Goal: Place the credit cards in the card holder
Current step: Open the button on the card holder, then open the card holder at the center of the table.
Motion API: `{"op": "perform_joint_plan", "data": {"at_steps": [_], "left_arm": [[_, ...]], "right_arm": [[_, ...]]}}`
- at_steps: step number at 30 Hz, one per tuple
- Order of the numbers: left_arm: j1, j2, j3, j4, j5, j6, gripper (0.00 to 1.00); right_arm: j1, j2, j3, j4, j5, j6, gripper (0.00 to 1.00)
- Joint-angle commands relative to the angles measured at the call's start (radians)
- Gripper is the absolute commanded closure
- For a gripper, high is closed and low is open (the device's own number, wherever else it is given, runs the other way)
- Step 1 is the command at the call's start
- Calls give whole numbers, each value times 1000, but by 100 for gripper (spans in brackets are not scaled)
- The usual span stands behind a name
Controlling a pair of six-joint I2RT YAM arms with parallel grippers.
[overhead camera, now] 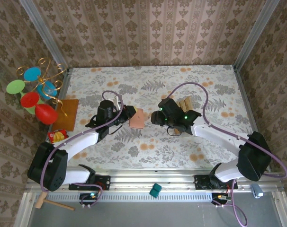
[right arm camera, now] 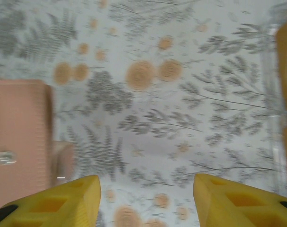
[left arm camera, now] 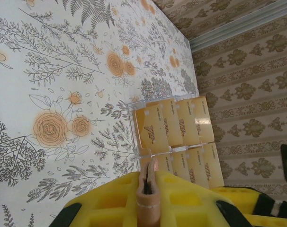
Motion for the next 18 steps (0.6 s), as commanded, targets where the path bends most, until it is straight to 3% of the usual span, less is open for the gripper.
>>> {"op": "perform_joint_plan", "data": {"at_steps": [1,11,18], "left_arm": [[2,-2,13,4,23,50,100],[1,2,19,5,28,50,100],[1,4,24,9,30,48,100]], "right_arm": [[-21,-13,-28,128,-148,54,44],[-30,58,-31,238,-241,106,48],[-30,87,-41,251,-257,116,61]]}}
